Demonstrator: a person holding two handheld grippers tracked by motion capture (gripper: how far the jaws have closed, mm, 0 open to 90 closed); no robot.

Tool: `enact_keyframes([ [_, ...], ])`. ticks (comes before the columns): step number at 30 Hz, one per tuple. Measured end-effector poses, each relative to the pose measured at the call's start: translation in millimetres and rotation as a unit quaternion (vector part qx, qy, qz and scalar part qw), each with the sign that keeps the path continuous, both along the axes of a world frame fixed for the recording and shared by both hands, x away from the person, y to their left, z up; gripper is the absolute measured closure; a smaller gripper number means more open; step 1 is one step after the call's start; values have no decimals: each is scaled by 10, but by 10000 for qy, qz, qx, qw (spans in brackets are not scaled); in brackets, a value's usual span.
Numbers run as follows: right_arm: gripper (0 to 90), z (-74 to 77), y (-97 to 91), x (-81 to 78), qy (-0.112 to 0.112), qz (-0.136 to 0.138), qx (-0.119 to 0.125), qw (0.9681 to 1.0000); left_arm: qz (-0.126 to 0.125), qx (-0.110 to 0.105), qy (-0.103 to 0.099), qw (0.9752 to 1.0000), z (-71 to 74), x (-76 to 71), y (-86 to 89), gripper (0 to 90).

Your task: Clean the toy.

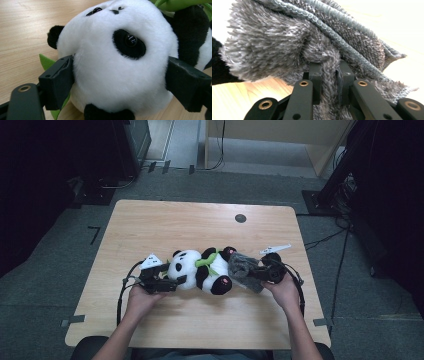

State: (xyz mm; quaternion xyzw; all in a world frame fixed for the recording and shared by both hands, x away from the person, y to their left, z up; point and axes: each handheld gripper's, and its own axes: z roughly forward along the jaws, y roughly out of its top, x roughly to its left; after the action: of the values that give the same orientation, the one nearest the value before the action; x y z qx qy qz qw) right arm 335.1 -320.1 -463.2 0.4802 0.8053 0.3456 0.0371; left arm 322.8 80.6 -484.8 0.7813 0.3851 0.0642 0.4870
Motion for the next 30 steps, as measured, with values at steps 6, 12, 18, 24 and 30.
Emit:
enact_keyframes([
  [6, 787, 28, -123, 10, -28, -223, 98, 9997, -62, 167, -35, 9998, 45, -9, -10, 223],
  [12, 789, 94, -225, 11, -90, -337, 362, 9987, -78, 187, -45, 9998, 48, -5, -11, 231],
  [18, 791, 298, -186, -32, -341, -260, 591, 9973, -63, 191, -52, 9998, 55, -11, -14, 242],
  [24, 791, 613, -3, -108, -753, -35, 489, 9960, -17, 234, -147, 9996, 70, -29, -26, 257],
  [30, 791, 913, 336, -106, -960, 337, 516, 9935, -7, 246, -174, 9995, 72, -41, -30, 262],
])
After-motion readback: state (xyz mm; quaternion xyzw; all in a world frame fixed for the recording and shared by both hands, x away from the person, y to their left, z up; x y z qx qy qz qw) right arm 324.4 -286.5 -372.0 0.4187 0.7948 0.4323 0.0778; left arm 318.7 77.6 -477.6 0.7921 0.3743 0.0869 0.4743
